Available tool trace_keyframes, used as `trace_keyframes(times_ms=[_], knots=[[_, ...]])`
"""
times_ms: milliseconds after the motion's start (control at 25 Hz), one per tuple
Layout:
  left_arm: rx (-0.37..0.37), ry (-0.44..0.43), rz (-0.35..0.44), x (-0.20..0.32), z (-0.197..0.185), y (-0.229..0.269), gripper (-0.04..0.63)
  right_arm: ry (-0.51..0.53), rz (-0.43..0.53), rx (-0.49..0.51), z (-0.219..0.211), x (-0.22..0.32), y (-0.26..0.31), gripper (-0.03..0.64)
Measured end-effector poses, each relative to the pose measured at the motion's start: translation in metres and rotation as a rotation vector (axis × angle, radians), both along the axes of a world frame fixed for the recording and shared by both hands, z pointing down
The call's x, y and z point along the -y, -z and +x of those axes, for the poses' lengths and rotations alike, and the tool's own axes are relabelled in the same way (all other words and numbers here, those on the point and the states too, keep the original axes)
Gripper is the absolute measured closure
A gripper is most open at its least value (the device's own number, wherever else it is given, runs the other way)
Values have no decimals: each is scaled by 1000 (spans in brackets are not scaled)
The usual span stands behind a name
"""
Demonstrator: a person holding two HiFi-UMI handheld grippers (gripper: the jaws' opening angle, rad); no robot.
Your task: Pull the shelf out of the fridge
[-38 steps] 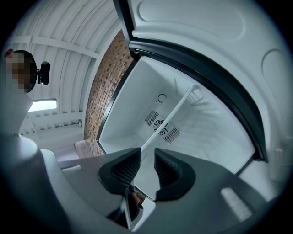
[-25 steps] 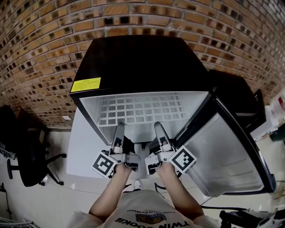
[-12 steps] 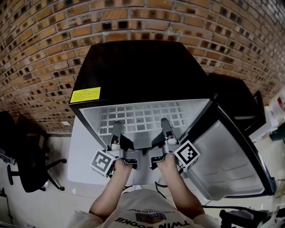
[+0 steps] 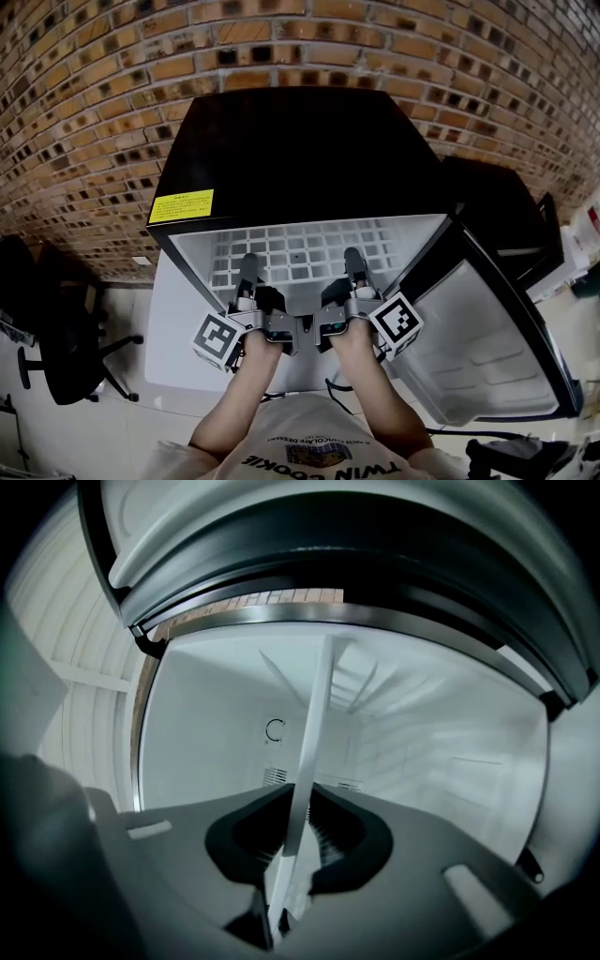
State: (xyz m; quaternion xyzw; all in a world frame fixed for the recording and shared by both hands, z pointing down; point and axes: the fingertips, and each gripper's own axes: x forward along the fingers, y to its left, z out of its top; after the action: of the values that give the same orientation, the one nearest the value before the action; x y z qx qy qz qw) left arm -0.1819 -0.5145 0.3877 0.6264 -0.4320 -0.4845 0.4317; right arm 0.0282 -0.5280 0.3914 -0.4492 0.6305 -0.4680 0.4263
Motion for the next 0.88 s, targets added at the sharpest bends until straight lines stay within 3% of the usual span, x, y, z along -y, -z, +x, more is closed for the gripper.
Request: trace_keyframes(times_ms=[480,880], knots=[[-46,-16,-76,-2,1,-4,572,42,-41,69,0,-3,-3,588],[-50,-13,-72,-16,2,-4,568,38,-52,71,2,-18,-3,588]])
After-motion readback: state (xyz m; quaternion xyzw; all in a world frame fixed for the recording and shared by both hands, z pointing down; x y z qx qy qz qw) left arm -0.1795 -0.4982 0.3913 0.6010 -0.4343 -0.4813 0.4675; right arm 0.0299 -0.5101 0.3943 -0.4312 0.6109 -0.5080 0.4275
